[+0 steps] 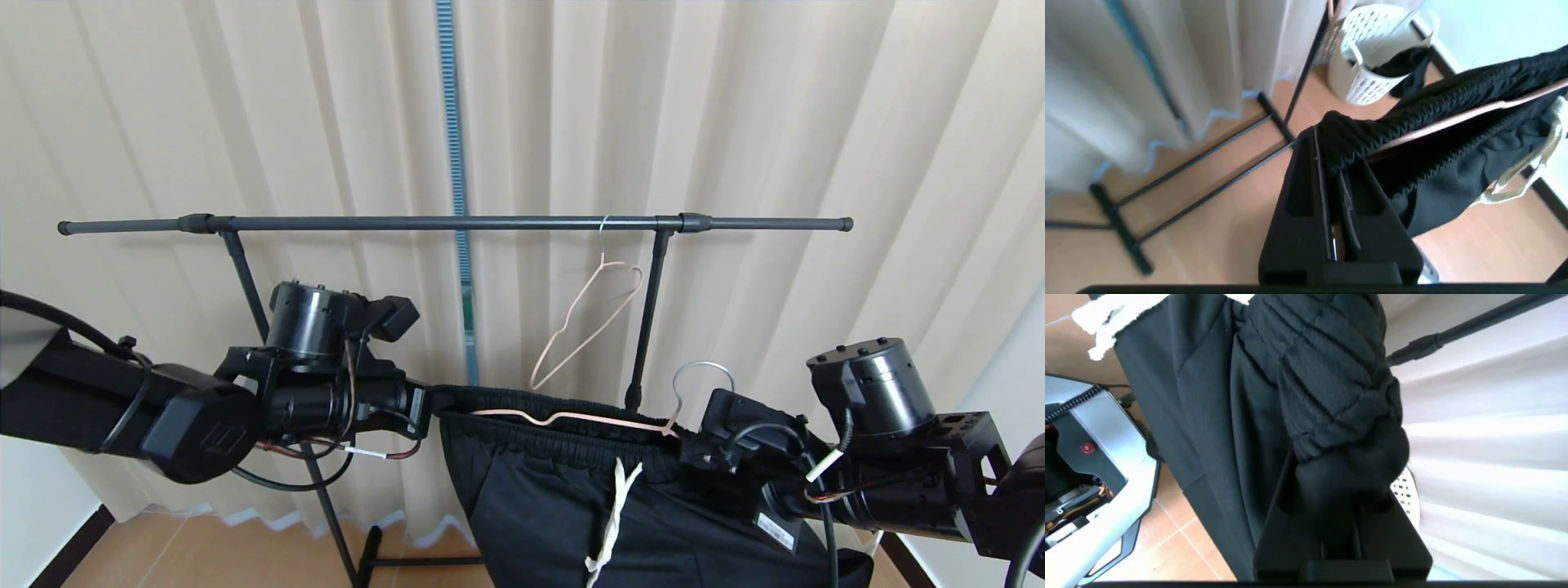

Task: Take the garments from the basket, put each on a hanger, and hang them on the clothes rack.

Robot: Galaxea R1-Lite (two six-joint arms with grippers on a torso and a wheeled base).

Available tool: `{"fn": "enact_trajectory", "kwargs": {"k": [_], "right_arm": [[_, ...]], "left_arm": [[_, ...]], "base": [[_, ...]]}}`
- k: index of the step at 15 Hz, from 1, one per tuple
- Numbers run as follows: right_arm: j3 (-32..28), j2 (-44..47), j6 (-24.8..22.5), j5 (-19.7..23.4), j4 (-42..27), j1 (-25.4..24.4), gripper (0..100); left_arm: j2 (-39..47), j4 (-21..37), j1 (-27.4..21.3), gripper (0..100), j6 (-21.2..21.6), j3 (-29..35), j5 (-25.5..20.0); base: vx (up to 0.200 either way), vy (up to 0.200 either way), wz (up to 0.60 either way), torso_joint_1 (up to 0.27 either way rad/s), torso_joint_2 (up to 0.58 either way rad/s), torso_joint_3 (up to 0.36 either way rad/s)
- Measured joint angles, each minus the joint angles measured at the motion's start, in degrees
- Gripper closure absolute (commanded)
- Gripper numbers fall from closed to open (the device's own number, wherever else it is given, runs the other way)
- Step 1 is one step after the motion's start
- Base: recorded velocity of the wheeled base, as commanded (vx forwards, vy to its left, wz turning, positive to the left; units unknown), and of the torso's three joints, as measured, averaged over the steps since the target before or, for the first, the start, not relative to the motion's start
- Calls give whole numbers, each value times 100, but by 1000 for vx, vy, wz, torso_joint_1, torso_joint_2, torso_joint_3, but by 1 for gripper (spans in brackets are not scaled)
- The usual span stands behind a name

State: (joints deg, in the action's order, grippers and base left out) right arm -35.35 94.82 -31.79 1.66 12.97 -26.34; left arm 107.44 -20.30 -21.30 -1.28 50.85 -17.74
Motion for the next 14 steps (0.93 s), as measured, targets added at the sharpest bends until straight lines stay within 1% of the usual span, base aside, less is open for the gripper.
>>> {"fn": "enact_trajectory", "kwargs": {"k": [2, 3, 4, 6, 8, 10, 11, 13, 14], "right_arm": [[5, 0, 0, -90, -2, 39, 100], [5, 2, -4, -130, -2, 69, 100], [-4, 5, -6, -199, 0, 102, 100], [-28, 41, -6, -321, 0, 123, 100], [-50, 151, 12, -584, 123, 110, 100], [-67, 271, 38, -694, 372, 30, 100], [-65, 300, 40, -759, 389, 13, 100], [-37, 311, 43, -869, 400, -30, 100], [-28, 311, 46, -894, 402, -83, 100]], "left_arm": [[-62, 1157, -48, 100, 183, 728, 215], [-77, 1579, 0, 100, 283, 1026, 283], [-88, 1751, 52, 100, 349, 1250, 318], [-104, 1794, 38, 100, 396, 1414, 329], [-110, 1886, -194, 100, 489, 1459, 345], [-107, 2193, -522, 100, 516, 1506, 375], [-93, 2371, -653, 100, 522, 1556, 446], [-9, 2654, -841, 100, 522, 1704, 628], [30, 2738, -889, 100, 519, 1801, 641]], "base": [[0, 0, 0, 0, 0, 0], [0, 0, 0, 0, 0, 0], [0, 0, 0, 0, 0, 0], [0, 0, 0, 0, 0, 0], [0, 0, 0, 0, 0, 0], [0, 0, 0, 0, 0, 0], [0, 0, 0, 0, 0, 0], [0, 0, 0, 0, 0, 0], [0, 0, 0, 0, 0, 0]]}}
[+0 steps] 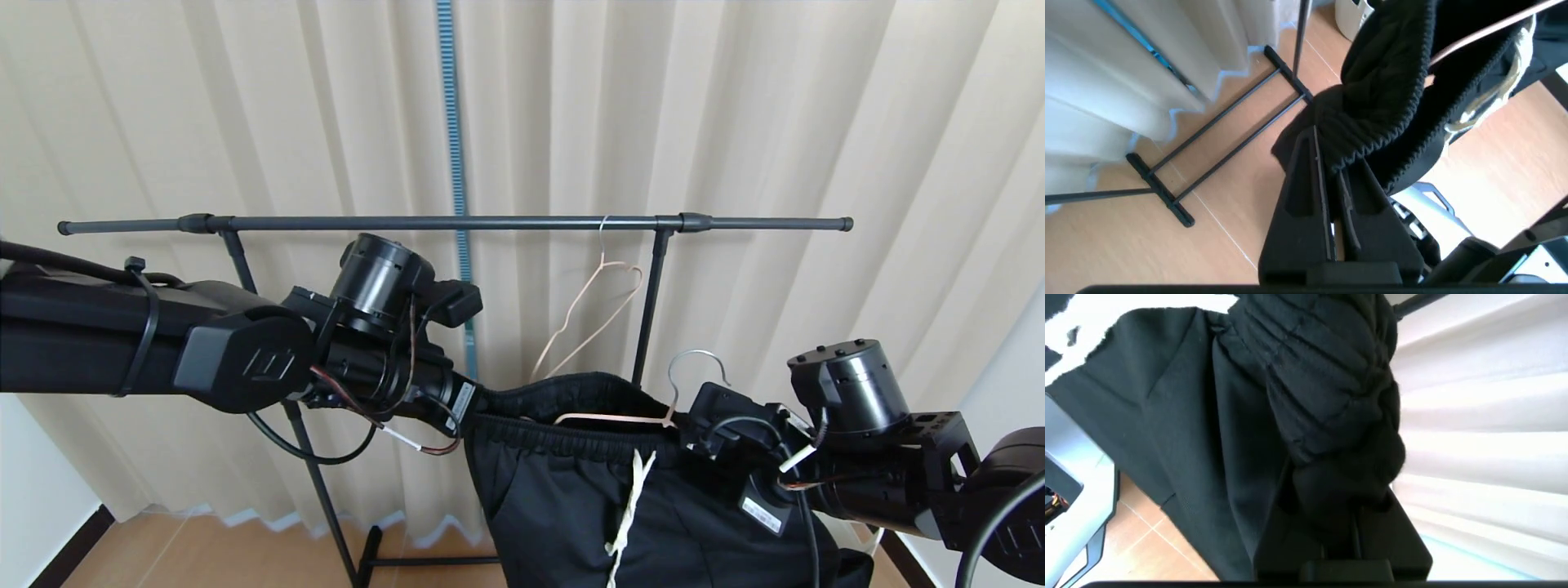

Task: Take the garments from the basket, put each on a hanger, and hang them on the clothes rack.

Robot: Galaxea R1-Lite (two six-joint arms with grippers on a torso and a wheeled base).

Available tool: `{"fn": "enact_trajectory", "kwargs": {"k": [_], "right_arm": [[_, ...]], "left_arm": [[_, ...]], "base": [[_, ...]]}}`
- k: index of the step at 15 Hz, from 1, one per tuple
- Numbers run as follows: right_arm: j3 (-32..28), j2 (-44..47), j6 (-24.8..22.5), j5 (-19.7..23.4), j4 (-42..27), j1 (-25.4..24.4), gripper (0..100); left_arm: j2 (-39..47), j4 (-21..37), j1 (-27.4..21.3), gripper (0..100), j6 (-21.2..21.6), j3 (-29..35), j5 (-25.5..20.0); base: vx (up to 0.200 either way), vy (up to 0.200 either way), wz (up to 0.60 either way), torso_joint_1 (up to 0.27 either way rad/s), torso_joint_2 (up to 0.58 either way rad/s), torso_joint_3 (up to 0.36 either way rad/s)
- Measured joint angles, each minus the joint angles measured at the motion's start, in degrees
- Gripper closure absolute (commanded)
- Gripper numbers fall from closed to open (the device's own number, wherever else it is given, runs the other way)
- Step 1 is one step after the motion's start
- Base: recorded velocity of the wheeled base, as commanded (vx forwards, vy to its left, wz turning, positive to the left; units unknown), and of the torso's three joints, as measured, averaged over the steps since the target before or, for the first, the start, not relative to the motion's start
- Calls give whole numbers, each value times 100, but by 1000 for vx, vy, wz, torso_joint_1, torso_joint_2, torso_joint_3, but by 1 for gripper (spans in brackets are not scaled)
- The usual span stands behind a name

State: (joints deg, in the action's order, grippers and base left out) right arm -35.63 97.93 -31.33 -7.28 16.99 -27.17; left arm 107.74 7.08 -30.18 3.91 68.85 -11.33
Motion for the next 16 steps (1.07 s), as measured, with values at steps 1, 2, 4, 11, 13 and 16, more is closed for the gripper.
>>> {"fn": "enact_trajectory", "kwargs": {"k": [1, 2, 4, 11, 13, 16], "right_arm": [[9, 0, 5, -52, 2, -61, 100], [17, 4, 5, -218, 11, -116, 100], [83, 28, 7, -391, 55, -204, 100], [265, 229, -15, -550, 304, -304, 100], [273, 260, -28, -567, 306, -293, 100], [243, 295, -9, -624, 419, -286, 100]], "left_arm": [[33, 121, -55, 100, -6, 124, 6], [59, 296, -121, 100, -24, 282, 6], [85, 649, -228, 100, -72, 621, 0], [11, 1196, -107, 100, -211, 1447, -72], [-39, 1248, 102, 100, -202, 1521, -200], [-79, 1308, 158, 100, -197, 1526, -244]], "base": [[0, 0, 0, 0, 0, 0], [0, 0, 0, 0, 0, 0], [0, 0, 0, 0, 0, 0], [0, 0, 0, 0, 0, 0], [0, 0, 0, 0, 0, 0], [0, 0, 0, 0, 0, 0]]}}
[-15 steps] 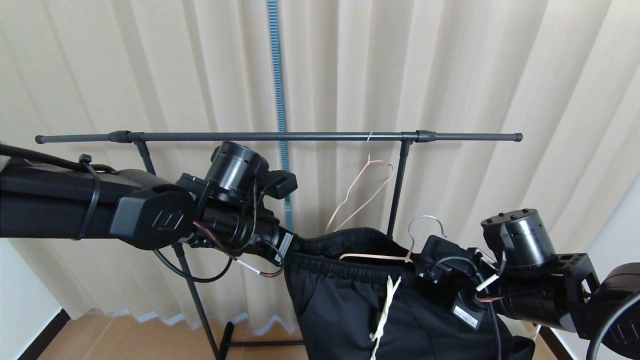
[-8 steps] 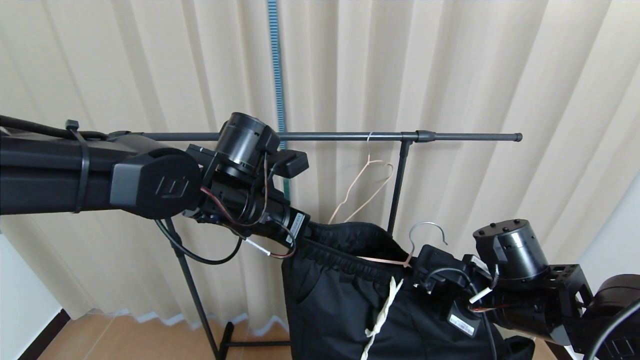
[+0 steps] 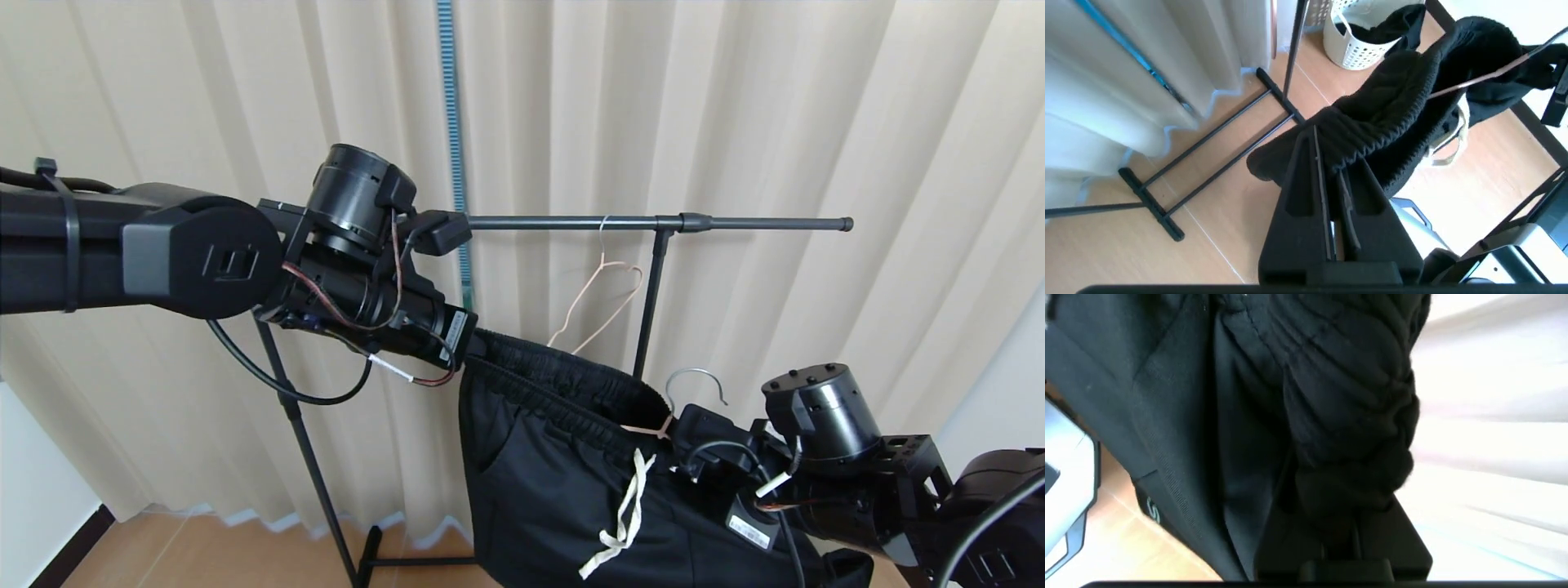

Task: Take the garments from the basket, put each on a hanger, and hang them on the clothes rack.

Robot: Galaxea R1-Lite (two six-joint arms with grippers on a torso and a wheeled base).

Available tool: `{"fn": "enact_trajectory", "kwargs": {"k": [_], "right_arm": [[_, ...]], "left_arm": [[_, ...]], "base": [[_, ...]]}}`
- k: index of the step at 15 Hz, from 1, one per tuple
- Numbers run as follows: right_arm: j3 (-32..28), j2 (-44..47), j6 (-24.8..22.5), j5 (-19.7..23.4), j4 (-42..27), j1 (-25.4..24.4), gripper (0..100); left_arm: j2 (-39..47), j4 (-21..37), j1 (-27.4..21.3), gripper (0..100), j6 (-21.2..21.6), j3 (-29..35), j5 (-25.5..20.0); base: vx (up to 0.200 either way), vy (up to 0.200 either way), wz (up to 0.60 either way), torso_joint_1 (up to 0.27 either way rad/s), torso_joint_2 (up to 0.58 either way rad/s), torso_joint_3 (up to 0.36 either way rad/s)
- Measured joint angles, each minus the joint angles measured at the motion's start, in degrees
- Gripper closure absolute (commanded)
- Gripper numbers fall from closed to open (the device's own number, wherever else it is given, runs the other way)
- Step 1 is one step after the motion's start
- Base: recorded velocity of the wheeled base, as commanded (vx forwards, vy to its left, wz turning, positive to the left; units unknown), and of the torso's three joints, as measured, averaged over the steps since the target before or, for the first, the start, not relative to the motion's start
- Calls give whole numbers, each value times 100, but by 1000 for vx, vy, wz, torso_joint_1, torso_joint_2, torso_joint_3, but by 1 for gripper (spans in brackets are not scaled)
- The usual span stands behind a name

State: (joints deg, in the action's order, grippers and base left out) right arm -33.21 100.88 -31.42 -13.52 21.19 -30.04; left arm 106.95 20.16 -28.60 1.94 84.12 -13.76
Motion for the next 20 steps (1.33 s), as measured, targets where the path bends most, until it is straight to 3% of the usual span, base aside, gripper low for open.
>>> {"fn": "enact_trajectory", "kwargs": {"k": [5, 12, 15, 20], "right_arm": [[-48, 24, 229, 2, 369, -15, 100], [-88, -11, 542, 46, 561, -118, 100], [39, -22, 561, 37, 684, -236, 100], [173, -140, 558, 20, 689, -522, 100]], "left_arm": [[113, 2, -602, 100, -11, -57, 96], [297, -18, -1064, 100, -13, -197, 514], [295, -156, -1189, 100, -20, -162, 1524], [234, -1114, -1563, 100, -317, -171, 3248]], "base": [[0, 0, 0, 0, 0, 0], [0, 0, 0, 0, 0, 0], [0, 0, 0, 0, 0, 0], [0, 0, 0, 0, 0, 0]]}}
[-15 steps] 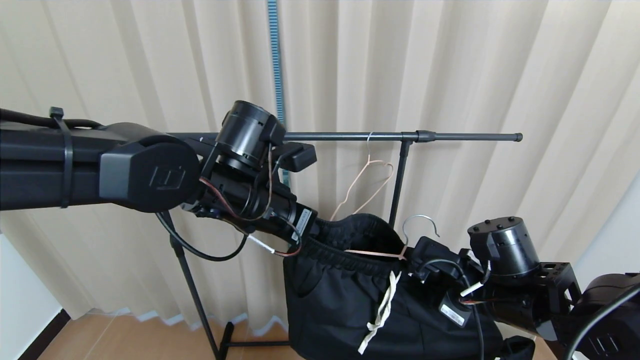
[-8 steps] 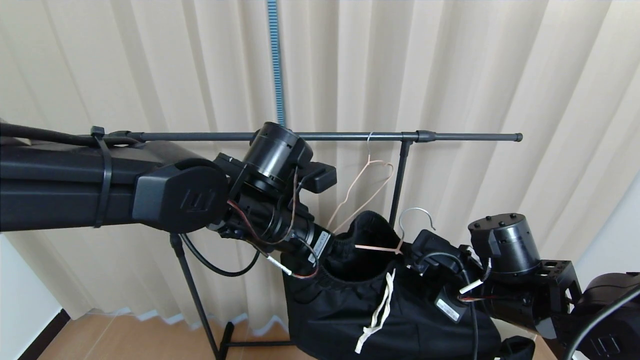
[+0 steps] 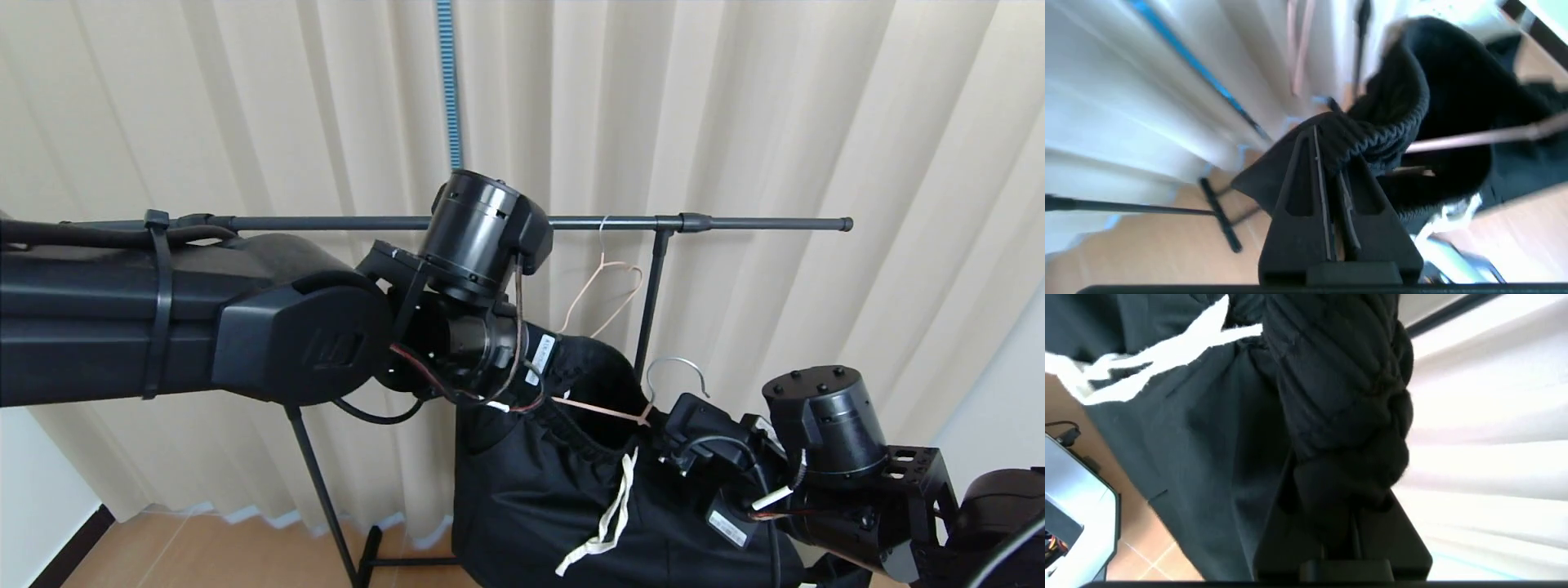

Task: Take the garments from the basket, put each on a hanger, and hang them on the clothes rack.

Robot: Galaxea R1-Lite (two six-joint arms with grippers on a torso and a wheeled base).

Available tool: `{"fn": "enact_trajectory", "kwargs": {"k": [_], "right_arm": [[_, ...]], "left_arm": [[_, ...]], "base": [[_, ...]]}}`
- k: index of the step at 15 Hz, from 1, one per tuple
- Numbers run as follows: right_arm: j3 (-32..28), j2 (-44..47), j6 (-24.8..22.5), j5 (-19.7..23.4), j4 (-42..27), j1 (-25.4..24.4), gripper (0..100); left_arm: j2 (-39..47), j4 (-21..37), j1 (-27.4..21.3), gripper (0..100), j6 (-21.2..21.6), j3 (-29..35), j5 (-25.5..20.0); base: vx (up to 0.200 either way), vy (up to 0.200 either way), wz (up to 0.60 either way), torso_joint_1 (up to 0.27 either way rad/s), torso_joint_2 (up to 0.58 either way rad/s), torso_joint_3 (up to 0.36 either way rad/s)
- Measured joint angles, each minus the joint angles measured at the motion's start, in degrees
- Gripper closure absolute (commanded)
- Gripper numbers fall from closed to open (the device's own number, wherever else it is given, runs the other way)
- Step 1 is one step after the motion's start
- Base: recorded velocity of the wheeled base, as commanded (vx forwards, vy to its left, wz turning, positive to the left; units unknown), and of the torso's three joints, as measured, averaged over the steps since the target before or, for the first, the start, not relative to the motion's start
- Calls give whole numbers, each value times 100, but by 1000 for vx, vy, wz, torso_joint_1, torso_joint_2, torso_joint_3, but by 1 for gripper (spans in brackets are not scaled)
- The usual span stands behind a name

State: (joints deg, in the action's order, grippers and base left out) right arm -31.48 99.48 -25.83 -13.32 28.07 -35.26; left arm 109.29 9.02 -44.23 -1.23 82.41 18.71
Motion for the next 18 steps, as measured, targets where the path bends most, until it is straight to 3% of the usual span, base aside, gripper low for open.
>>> {"fn": "enact_trajectory", "kwargs": {"k": [1, 5, 12, 18], "right_arm": [[11, -41, 2, -2, -2, -55, 100], [-27, -132, 24, -13, 39, -123, 100], [-149, -88, 341, -33, 277, -90, 100], [-221, -44, 541, 38, 580, 0, 100]], "left_arm": [[11, -196, -122, 100, 11, -93, 228], [-69, -547, -572, 100, 232, -647, 329], [-592, -780, -681, 100, 265, -1524, 305], [-711, -1470, -568, 100, 112, -2372, -402]], "base": [[0, 0, 0, 0, 0, 0], [0, 0, 0, 0, 0, 0], [0, 0, 0, 0, 0, 0], [0, 0, 0, 0, 0, 0]]}}
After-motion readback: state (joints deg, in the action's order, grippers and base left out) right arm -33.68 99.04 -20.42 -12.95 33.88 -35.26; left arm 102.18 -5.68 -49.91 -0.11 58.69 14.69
